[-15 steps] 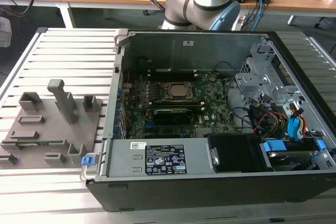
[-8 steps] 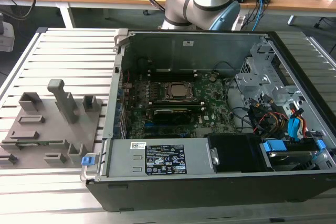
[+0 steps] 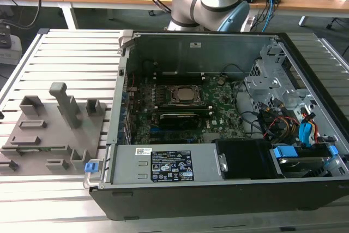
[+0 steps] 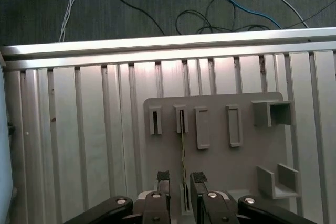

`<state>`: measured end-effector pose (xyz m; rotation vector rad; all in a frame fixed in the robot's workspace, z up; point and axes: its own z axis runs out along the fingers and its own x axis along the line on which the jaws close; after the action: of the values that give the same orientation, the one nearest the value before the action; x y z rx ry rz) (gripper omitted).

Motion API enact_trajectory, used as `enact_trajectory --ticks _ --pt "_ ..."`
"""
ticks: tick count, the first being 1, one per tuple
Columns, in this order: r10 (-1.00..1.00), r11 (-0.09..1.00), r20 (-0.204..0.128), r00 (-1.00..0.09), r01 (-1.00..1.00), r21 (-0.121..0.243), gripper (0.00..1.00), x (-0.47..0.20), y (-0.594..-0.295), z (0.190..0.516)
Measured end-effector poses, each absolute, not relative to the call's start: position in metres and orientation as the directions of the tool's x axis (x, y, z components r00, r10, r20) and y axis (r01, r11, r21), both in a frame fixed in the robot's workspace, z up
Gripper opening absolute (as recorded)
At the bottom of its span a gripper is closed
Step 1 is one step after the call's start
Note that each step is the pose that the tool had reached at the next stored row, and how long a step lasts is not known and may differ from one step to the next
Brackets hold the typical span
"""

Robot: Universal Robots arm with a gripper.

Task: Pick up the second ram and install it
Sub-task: 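Pick up the second ram and move it above second insertion slot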

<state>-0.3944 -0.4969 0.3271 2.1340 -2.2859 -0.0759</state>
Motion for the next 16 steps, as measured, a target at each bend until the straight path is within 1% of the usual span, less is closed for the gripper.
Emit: enact_trajectory --ticks 16 --pt "-0.997 0.068 -0.023 -0.069 -0.997 0.045 0.3 -0.394 -0.497 0.304"
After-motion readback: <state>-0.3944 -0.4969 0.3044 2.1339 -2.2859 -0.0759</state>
